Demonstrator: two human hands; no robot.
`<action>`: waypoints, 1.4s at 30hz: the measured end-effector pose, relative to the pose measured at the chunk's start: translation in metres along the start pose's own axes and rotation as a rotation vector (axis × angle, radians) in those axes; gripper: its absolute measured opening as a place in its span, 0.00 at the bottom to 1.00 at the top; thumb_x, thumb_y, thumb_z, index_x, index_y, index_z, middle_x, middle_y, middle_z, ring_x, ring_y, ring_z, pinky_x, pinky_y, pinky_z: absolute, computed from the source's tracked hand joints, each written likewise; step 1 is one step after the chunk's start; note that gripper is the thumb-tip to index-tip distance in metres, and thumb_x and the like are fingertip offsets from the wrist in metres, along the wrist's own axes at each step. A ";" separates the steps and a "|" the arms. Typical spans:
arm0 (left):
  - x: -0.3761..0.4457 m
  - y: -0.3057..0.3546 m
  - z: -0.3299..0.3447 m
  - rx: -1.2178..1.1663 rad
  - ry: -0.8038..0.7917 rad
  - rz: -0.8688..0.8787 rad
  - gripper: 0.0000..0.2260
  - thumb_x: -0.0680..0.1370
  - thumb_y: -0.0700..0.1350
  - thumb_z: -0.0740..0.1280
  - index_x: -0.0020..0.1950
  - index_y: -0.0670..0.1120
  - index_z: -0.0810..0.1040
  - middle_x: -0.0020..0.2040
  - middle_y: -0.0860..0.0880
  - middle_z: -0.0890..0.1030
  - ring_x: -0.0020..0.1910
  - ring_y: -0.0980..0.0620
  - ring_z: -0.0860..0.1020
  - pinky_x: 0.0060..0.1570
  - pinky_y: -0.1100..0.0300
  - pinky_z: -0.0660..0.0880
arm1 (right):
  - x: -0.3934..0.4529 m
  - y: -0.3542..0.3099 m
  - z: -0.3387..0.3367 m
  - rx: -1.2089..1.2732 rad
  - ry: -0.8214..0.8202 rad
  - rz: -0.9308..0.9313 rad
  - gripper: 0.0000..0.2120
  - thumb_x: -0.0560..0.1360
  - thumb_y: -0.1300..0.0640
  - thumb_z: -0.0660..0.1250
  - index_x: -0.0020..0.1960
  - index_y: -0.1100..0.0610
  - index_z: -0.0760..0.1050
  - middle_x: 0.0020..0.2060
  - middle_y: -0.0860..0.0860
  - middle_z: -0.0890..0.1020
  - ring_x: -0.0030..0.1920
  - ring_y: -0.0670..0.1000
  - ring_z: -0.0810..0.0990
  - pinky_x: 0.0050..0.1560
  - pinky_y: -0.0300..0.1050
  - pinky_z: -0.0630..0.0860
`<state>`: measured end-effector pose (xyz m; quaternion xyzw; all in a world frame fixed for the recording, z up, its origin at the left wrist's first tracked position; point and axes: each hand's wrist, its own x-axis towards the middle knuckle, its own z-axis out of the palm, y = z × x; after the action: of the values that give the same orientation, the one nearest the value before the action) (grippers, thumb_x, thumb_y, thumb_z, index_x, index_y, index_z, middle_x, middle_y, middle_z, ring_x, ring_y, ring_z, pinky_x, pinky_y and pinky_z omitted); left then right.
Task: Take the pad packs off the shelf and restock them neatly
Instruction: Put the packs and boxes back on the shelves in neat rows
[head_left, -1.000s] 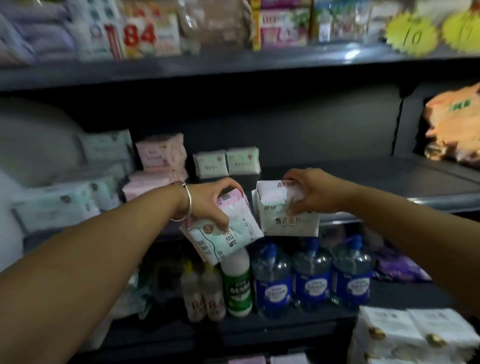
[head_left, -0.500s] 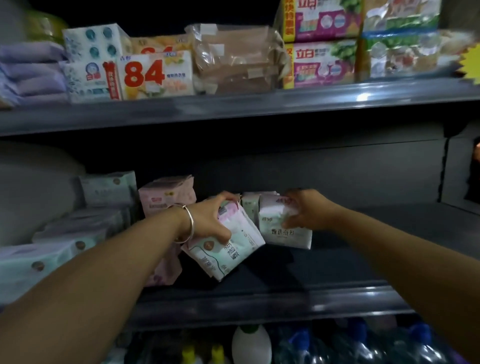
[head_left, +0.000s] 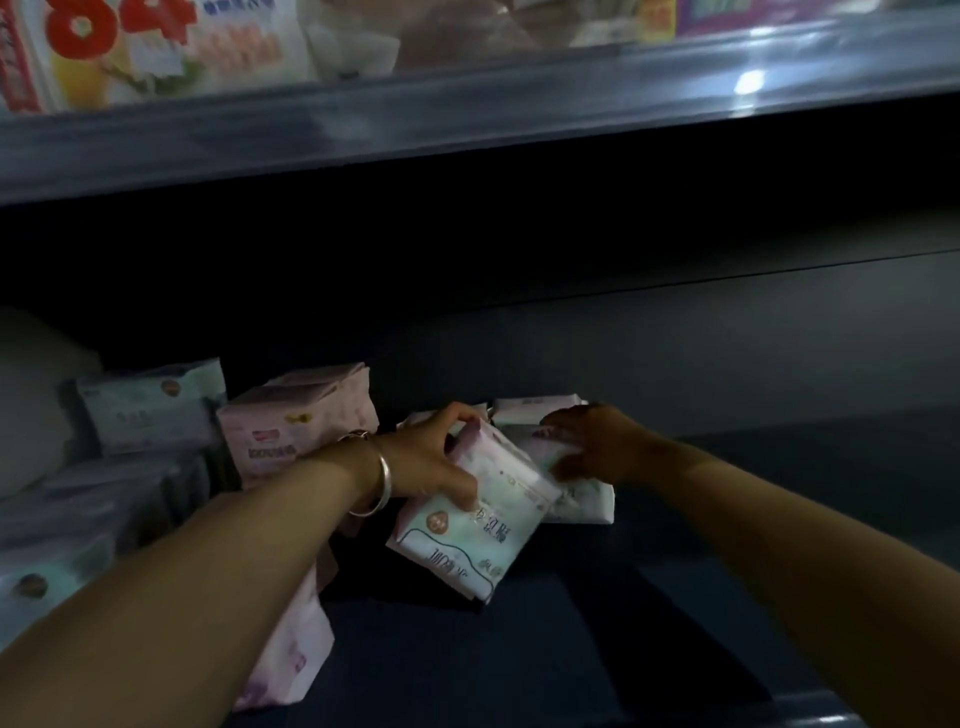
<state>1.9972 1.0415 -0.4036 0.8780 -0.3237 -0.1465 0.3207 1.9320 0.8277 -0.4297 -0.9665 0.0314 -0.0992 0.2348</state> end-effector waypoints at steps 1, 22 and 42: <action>0.003 -0.001 -0.002 -0.002 -0.009 0.004 0.34 0.56 0.45 0.73 0.58 0.62 0.64 0.58 0.43 0.76 0.52 0.44 0.79 0.42 0.54 0.81 | 0.003 0.001 0.001 0.007 -0.004 -0.003 0.32 0.71 0.57 0.73 0.72 0.56 0.65 0.69 0.52 0.71 0.69 0.51 0.69 0.68 0.40 0.65; 0.006 0.001 -0.005 -0.090 0.041 0.031 0.41 0.51 0.48 0.76 0.61 0.56 0.64 0.60 0.47 0.75 0.56 0.45 0.78 0.55 0.47 0.78 | 0.002 0.001 0.011 -0.316 0.276 -0.080 0.25 0.77 0.56 0.64 0.73 0.50 0.64 0.73 0.51 0.63 0.73 0.53 0.56 0.71 0.49 0.57; -0.024 0.010 0.009 -0.595 -0.028 0.061 0.49 0.67 0.36 0.74 0.75 0.61 0.47 0.61 0.53 0.70 0.56 0.43 0.77 0.47 0.45 0.80 | -0.042 -0.023 -0.007 1.147 0.075 0.187 0.12 0.73 0.55 0.70 0.53 0.59 0.75 0.54 0.57 0.76 0.53 0.60 0.78 0.44 0.60 0.81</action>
<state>1.9702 1.0476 -0.4024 0.7331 -0.2972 -0.2372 0.5639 1.8893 0.8490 -0.4205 -0.6738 0.0662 -0.1134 0.7272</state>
